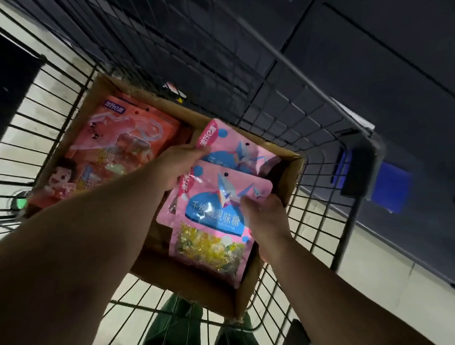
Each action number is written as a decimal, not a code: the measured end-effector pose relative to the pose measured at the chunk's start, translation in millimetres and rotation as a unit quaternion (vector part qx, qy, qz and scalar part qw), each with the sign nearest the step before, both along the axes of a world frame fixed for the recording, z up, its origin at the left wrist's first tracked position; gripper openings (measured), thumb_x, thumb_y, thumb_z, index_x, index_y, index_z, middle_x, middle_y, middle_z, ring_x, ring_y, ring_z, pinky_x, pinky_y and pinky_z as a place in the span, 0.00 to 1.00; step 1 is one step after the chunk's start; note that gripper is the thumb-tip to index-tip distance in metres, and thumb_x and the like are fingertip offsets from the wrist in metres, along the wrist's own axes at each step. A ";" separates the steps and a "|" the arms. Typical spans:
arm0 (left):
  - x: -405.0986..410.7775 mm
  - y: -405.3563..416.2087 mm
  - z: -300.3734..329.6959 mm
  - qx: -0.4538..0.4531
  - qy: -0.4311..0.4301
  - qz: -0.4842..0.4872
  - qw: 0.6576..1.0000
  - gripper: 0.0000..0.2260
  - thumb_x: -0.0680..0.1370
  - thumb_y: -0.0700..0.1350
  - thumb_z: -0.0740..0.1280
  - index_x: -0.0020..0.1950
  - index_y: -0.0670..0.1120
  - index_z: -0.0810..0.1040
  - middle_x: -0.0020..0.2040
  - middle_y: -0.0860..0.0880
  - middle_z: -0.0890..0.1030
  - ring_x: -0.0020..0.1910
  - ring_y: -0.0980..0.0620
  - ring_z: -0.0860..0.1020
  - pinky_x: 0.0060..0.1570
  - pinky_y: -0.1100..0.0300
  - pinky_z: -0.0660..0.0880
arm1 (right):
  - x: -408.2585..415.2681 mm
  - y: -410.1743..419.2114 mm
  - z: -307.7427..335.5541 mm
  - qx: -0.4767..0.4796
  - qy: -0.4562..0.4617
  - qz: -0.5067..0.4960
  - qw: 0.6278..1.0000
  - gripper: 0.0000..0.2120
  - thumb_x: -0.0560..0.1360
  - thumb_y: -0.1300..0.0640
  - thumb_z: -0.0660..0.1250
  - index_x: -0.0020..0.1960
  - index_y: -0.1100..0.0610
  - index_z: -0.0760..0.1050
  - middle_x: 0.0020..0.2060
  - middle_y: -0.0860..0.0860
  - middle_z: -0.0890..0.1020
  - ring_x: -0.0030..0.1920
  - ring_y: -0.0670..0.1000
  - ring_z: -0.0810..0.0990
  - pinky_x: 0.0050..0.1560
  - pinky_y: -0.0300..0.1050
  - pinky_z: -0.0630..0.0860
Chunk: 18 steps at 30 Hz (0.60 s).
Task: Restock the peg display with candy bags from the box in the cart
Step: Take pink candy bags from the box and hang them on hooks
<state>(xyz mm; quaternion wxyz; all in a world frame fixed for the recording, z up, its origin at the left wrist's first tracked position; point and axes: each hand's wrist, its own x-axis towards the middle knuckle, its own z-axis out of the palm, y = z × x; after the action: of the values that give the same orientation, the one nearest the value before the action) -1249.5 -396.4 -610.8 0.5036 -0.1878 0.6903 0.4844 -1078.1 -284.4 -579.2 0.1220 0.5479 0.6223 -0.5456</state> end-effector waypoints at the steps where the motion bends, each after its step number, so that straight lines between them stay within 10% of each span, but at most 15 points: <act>1: 0.7 -2.7 7.2 0.017 -0.005 0.005 1.000 0.13 0.77 0.49 0.71 0.55 0.42 0.81 0.41 0.44 0.87 0.38 0.47 0.86 0.44 0.52 0.84 | -0.9 0.0 5.7 0.002 0.000 -0.010 1.000 0.15 0.69 0.48 0.70 0.52 0.55 0.79 0.43 0.50 0.86 0.43 0.52 0.85 0.44 0.49 0.81; 3: 1.5 -12.7 23.4 0.048 -0.015 0.023 0.998 0.13 0.77 0.48 0.72 0.56 0.40 0.81 0.35 0.46 0.86 0.33 0.50 0.85 0.35 0.59 0.82 | -2.4 -0.3 15.0 0.001 0.009 -0.024 1.000 0.11 0.73 0.53 0.71 0.54 0.54 0.79 0.43 0.49 0.85 0.43 0.51 0.84 0.45 0.48 0.80; 6: 2.4 -28.4 50.5 0.062 -0.004 0.037 0.997 0.25 0.64 0.54 0.80 0.57 0.44 0.82 0.50 0.42 0.86 0.46 0.47 0.86 0.50 0.54 0.82 | -4.2 -0.9 35.8 -0.031 -0.001 -0.046 0.998 0.10 0.75 0.51 0.71 0.52 0.54 0.81 0.41 0.49 0.85 0.38 0.50 0.82 0.36 0.40 0.77; 9: 3.9 -44.1 82.5 0.056 0.059 0.026 0.996 0.06 0.76 0.48 0.72 0.50 0.48 0.81 0.35 0.54 0.86 0.29 0.59 0.82 0.32 0.67 0.78 | -7.3 -3.0 69.7 -0.071 0.013 -0.054 0.996 0.07 0.75 0.50 0.71 0.45 0.54 0.81 0.42 0.51 0.86 0.35 0.48 0.79 0.34 0.38 0.72; 14: 4.3 -46.8 166.5 0.047 0.128 0.007 0.991 0.08 0.76 0.52 0.73 0.42 0.49 0.87 0.49 0.43 0.87 0.43 0.46 0.84 0.57 0.48 0.80 | -8.5 0.6 145.7 -0.073 0.056 -0.014 0.996 0.12 0.73 0.48 0.71 0.35 0.51 0.84 0.43 0.54 0.86 0.37 0.50 0.78 0.37 0.42 0.71; 18: 1.2 -19.6 248.7 0.108 0.174 -0.031 0.978 0.12 0.77 0.52 0.72 0.53 0.45 0.84 0.55 0.39 0.84 0.40 0.48 0.84 0.40 0.53 0.83 | 0.8 22.1 218.4 -0.048 0.124 -0.098 0.986 0.17 0.75 0.45 0.72 0.34 0.56 0.79 0.29 0.49 0.80 0.29 0.48 0.74 0.29 0.38 0.69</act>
<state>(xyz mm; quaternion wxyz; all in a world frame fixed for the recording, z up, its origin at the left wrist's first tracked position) -1248.4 -416.0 -362.1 0.4079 -0.0237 0.7168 0.5651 -1077.3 -262.3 -360.7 0.0156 0.5282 0.5490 -0.6475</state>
